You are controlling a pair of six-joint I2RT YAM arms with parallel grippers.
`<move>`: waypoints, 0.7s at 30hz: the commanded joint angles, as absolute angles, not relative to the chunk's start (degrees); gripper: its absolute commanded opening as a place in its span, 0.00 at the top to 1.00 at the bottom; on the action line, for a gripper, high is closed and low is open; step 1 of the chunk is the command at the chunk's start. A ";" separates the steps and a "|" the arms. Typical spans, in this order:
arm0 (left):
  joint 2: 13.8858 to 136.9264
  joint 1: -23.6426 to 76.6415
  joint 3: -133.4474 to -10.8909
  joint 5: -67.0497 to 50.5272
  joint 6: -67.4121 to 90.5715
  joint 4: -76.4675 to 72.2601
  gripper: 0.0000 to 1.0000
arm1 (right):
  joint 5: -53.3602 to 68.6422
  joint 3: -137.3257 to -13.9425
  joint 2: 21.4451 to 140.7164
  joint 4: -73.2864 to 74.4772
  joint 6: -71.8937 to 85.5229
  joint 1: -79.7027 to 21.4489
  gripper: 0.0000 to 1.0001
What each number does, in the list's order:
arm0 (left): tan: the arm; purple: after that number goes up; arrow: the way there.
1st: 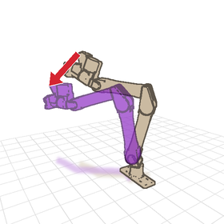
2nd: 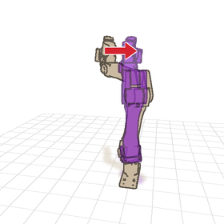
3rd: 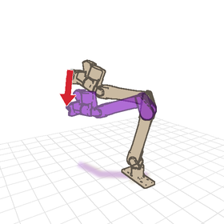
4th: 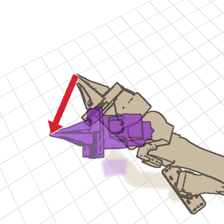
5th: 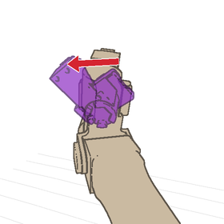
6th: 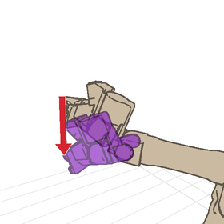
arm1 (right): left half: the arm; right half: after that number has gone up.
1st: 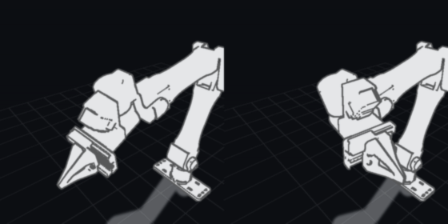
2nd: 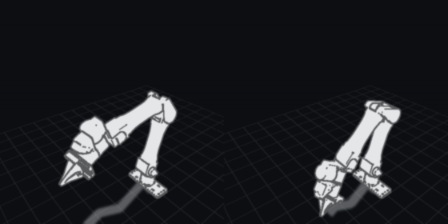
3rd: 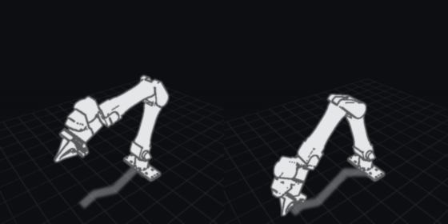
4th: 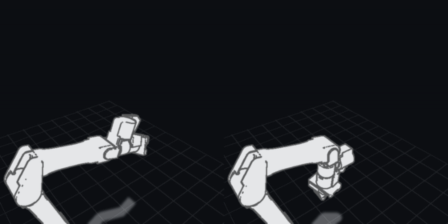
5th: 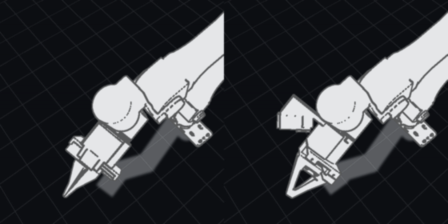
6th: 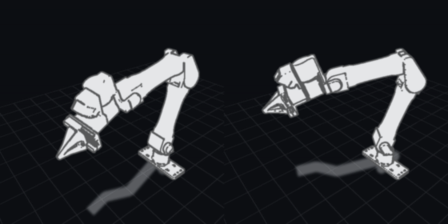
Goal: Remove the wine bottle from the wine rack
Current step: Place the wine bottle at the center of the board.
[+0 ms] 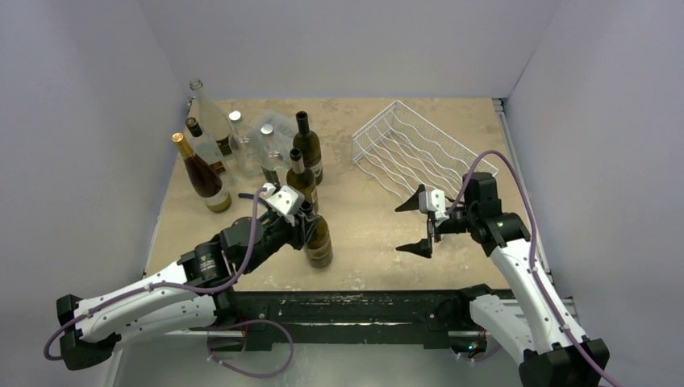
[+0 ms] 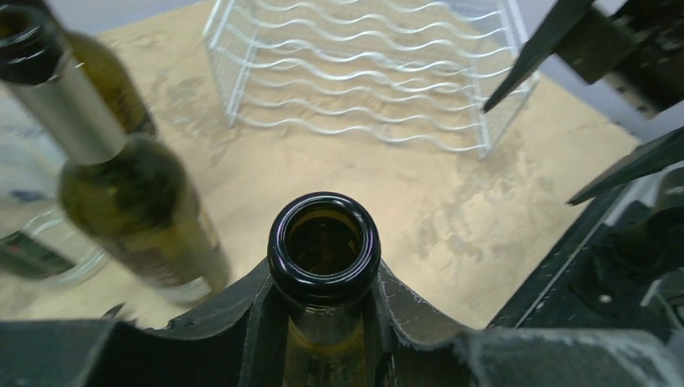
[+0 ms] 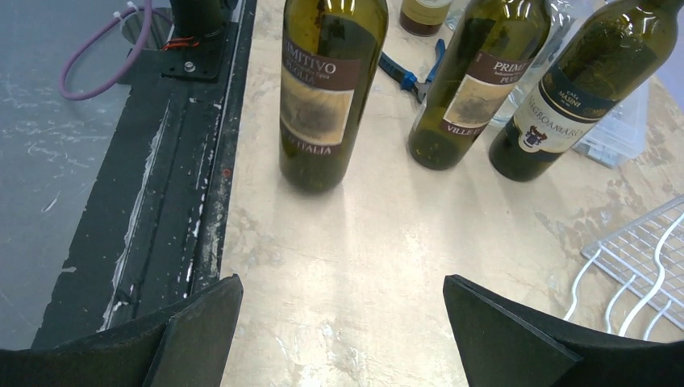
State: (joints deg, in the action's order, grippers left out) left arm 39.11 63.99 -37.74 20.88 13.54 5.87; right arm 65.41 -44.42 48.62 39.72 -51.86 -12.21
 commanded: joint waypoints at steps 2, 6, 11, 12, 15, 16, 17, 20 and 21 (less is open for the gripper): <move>35.43 59.58 -43.12 26.61 11.05 14.56 1.00 | 64.61 -45.93 48.08 38.25 -49.52 -11.53 0.01; 34.48 55.81 -43.66 28.74 9.60 17.03 1.00 | 64.22 -45.64 48.21 37.89 -49.33 -11.29 0.01; 34.55 50.25 -43.52 28.24 7.36 16.17 1.00 | 63.57 -45.58 48.34 37.70 -49.22 -11.18 0.01; 34.73 48.69 -43.42 27.04 7.46 15.71 1.00 | 63.34 -45.46 48.30 37.70 -49.22 -11.12 0.01; 35.60 44.38 -43.37 23.36 8.98 15.16 1.00 | 62.66 -45.36 48.34 37.77 -49.17 -11.06 0.01; 35.93 43.15 -43.16 22.37 9.49 14.61 1.00 | 62.48 -45.37 48.32 37.79 -49.21 -11.02 0.01; 36.21 42.02 -42.97 21.38 10.02 14.08 1.00 | 62.37 -45.32 48.34 37.79 -49.22 -11.05 0.01; 37.25 39.16 -42.85 19.47 12.31 13.54 1.00 | 62.02 -45.34 48.27 37.88 -49.22 -10.99 0.01; 37.45 38.37 -42.80 19.12 13.11 13.47 1.00 | 61.90 -45.34 48.25 37.88 -49.26 -10.91 0.01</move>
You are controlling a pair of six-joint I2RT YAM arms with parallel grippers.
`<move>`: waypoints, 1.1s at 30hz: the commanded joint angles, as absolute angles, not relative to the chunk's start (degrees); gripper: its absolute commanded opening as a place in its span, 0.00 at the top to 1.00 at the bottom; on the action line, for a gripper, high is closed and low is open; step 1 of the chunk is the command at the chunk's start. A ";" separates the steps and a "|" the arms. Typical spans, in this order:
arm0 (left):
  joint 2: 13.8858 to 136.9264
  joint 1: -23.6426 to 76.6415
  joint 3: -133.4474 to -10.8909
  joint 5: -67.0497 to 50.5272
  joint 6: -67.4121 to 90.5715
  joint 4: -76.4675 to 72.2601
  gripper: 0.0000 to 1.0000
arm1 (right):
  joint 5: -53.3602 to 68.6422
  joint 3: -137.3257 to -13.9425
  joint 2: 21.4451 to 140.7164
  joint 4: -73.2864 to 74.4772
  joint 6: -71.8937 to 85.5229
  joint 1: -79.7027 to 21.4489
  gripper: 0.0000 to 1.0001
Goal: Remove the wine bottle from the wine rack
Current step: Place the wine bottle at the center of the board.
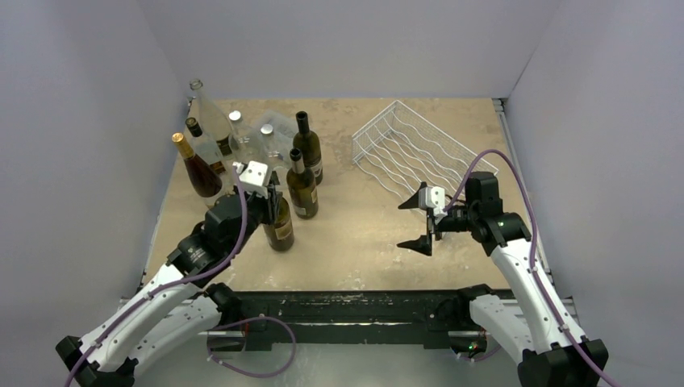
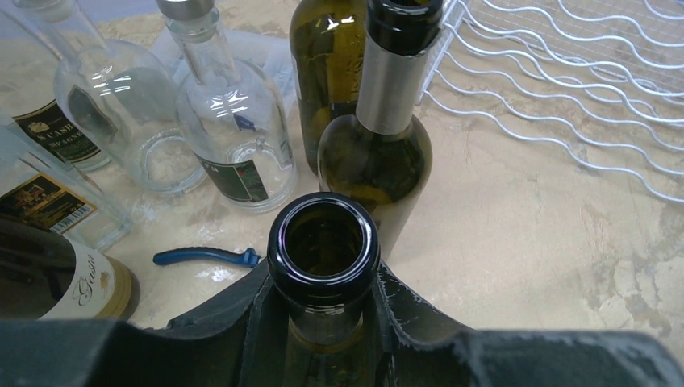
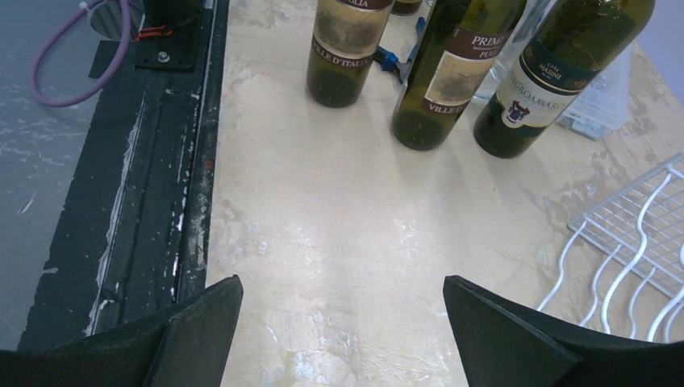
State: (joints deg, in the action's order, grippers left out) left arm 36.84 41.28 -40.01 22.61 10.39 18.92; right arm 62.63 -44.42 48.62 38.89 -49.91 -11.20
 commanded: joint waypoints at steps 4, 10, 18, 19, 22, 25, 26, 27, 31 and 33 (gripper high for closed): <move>37.88 36.23 -41.73 19.06 15.44 13.14 0.87 | 61.79 -45.30 48.09 37.88 -49.30 -10.86 0.01; 37.17 35.42 -41.66 19.97 17.27 14.85 0.64 | 61.79 -45.29 48.16 37.88 -49.22 -10.73 0.01; 35.93 35.42 -43.21 17.78 18.49 17.81 0.43 | 62.04 -45.33 48.34 37.72 -49.22 -10.60 0.01; 35.63 35.42 -43.42 17.42 18.57 18.18 0.41 | 62.09 -45.29 48.42 37.71 -49.15 -10.56 0.01; 34.81 35.37 -44.29 16.70 19.08 19.62 0.31 | 62.14 -45.29 48.51 37.62 -49.13 -10.54 0.01; 33.69 35.42 -45.78 15.76 19.55 21.85 0.19 | 62.16 -45.40 48.60 37.37 -48.88 -10.30 0.01; 33.45 35.40 -46.16 15.29 19.74 22.56 0.15 | 62.14 -45.57 48.60 37.28 -48.55 -10.27 0.01; 33.11 35.42 -46.60 14.71 19.77 23.33 0.11 | 62.00 -45.70 48.60 37.20 -48.26 -10.14 0.01; 32.44 35.42 -48.95 12.51 20.19 27.23 0.01 | 60.61 -46.39 48.69 37.17 -47.17 -9.86 0.01; 32.30 35.41 -50.13 11.38 19.89 28.97 0.00 | 59.52 -46.66 48.63 36.64 -45.98 -9.56 0.01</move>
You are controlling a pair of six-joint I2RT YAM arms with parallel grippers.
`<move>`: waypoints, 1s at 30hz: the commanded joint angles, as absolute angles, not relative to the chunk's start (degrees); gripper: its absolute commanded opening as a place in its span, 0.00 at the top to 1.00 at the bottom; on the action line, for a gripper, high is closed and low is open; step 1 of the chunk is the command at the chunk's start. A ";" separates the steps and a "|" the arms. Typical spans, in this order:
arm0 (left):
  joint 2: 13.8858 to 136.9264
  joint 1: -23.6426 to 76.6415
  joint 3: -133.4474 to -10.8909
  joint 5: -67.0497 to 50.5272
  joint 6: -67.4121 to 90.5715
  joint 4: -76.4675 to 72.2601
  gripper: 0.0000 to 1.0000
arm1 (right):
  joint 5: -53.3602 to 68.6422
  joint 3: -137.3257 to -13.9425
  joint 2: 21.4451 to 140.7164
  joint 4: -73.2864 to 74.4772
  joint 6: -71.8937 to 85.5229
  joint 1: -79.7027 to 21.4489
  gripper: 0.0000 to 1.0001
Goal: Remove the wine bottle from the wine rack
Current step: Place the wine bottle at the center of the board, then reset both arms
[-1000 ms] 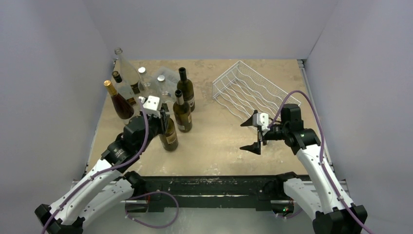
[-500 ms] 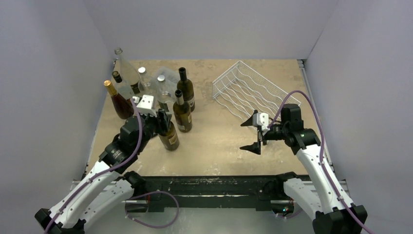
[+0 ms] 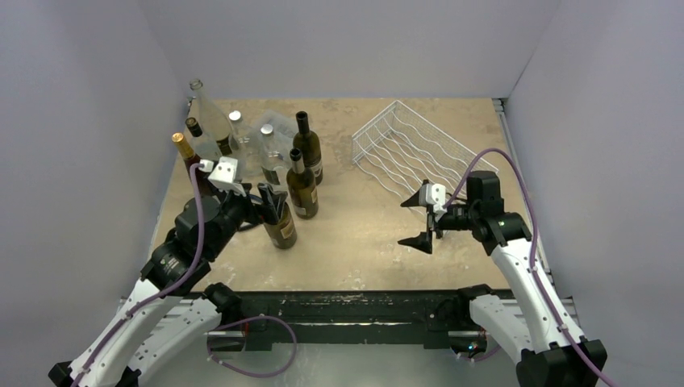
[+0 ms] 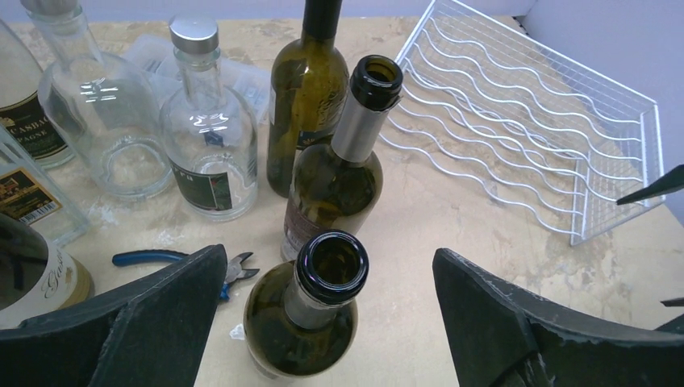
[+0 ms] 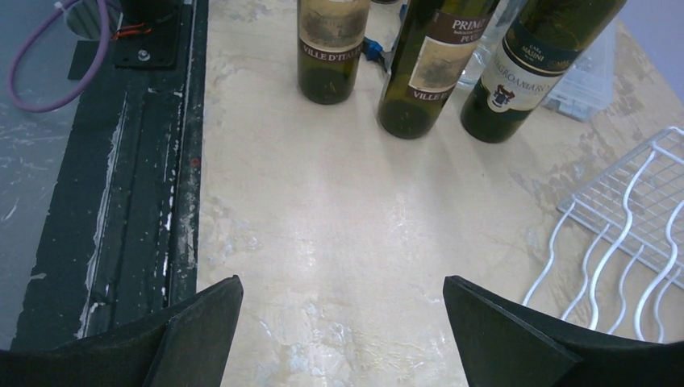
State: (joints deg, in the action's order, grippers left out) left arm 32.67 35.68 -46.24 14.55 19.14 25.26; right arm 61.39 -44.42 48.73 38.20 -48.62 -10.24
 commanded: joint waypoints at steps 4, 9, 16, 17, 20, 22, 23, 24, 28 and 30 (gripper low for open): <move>31.84 35.39 -52.58 10.15 18.63 31.95 0.00 | 57.32 -47.22 48.28 33.74 -39.42 -7.49 0.01; 31.16 35.41 -55.38 10.31 16.62 35.41 0.00 | 56.25 -46.99 46.75 29.33 -32.29 -3.29 0.01; 28.98 35.42 -58.00 8.82 16.20 39.22 0.00 | 54.40 -46.33 43.00 23.50 -24.20 2.17 0.01; 28.57 35.42 -58.31 8.65 16.11 39.82 0.00 | 54.48 -46.07 42.46 23.22 -24.09 2.92 0.01; 27.79 35.42 -58.98 8.44 15.91 41.66 0.00 | 53.73 -45.08 41.04 20.72 -21.22 4.76 0.01; 27.16 35.42 -59.32 8.44 15.86 42.50 0.00 | 52.24 -44.32 40.21 18.03 -17.02 5.49 0.01; 26.83 35.41 -59.47 8.48 15.83 43.00 0.00 | 50.94 -44.15 39.82 16.62 -14.38 5.67 0.01; 26.55 35.42 -59.64 8.64 15.74 43.33 0.00 | 49.60 -43.98 39.53 15.25 -10.97 5.91 0.01; 25.24 35.40 -60.02 9.45 15.27 44.65 0.00 | 43.95 -43.69 38.57 11.00 -2.01 6.36 0.01; 24.58 35.42 -60.04 10.00 15.12 45.32 0.00 | 41.29 -43.75 38.35 9.98 1.62 6.58 0.01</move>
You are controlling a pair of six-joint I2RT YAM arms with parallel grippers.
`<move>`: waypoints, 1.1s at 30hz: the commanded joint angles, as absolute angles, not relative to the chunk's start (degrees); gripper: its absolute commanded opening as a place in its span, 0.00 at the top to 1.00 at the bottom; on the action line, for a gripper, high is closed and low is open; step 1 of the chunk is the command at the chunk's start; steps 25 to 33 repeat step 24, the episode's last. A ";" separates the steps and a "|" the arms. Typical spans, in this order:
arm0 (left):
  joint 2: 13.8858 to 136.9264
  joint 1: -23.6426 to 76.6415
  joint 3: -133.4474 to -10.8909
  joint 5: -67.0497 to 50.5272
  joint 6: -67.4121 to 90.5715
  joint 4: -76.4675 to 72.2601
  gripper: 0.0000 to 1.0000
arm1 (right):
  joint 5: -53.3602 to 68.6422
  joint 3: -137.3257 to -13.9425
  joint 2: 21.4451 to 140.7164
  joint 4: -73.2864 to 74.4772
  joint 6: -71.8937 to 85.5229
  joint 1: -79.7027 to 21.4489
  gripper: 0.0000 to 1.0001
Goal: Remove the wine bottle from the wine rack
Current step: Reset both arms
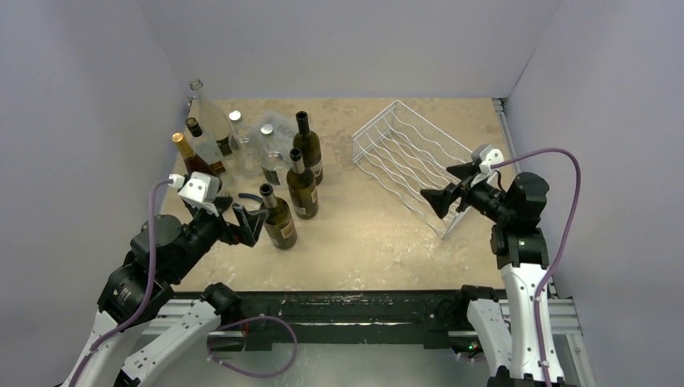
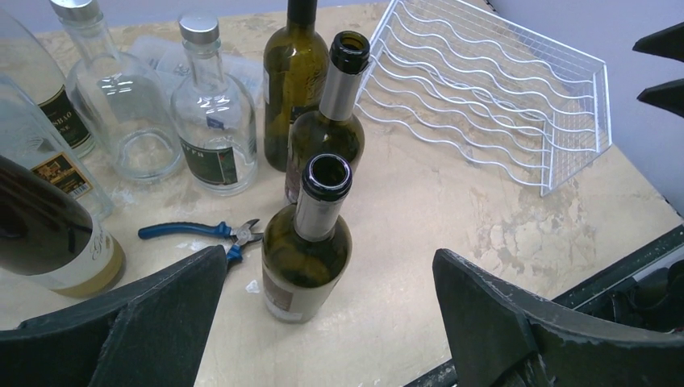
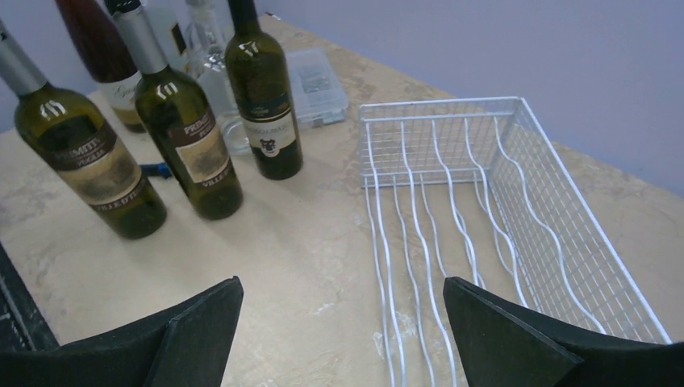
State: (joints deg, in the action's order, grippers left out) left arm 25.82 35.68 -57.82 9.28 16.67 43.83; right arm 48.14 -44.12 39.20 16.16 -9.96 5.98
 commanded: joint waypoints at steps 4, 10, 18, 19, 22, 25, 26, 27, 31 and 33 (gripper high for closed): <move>22.95 35.42 -59.66 10.33 15.27 46.28 0.00 | 36.89 -43.89 37.94 8.81 5.16 7.09 0.01; 20.38 35.40 -58.78 10.88 15.79 47.36 0.00 | 34.31 -43.47 37.22 7.75 5.88 8.28 0.01; 18.05 35.38 -56.33 11.43 16.61 47.90 0.00 | 29.07 -44.40 37.01 7.72 4.46 9.68 0.01; 17.90 35.41 -56.21 11.47 16.61 48.02 0.00 | 29.17 -44.31 36.96 7.70 3.46 9.94 0.01; 17.42 35.42 -55.74 11.57 16.63 48.05 0.00 | 25.90 -43.21 36.04 6.05 3.23 10.41 0.01; 17.08 35.42 -55.12 11.96 16.59 48.02 0.00 | 25.55 -43.22 35.90 5.95 3.67 10.60 0.01; 17.08 35.42 -55.12 11.96 16.59 48.02 0.00 | 25.55 -43.22 35.90 5.95 3.67 10.60 0.01; 17.08 35.42 -55.12 11.96 16.59 48.02 0.00 | 25.55 -43.22 35.90 5.95 3.67 10.60 0.01; 17.08 35.42 -55.12 11.96 16.59 48.02 0.00 | 25.55 -43.22 35.90 5.95 3.67 10.60 0.01; 17.08 35.42 -55.12 11.96 16.59 48.02 0.00 | 25.55 -43.22 35.90 5.95 3.67 10.60 0.01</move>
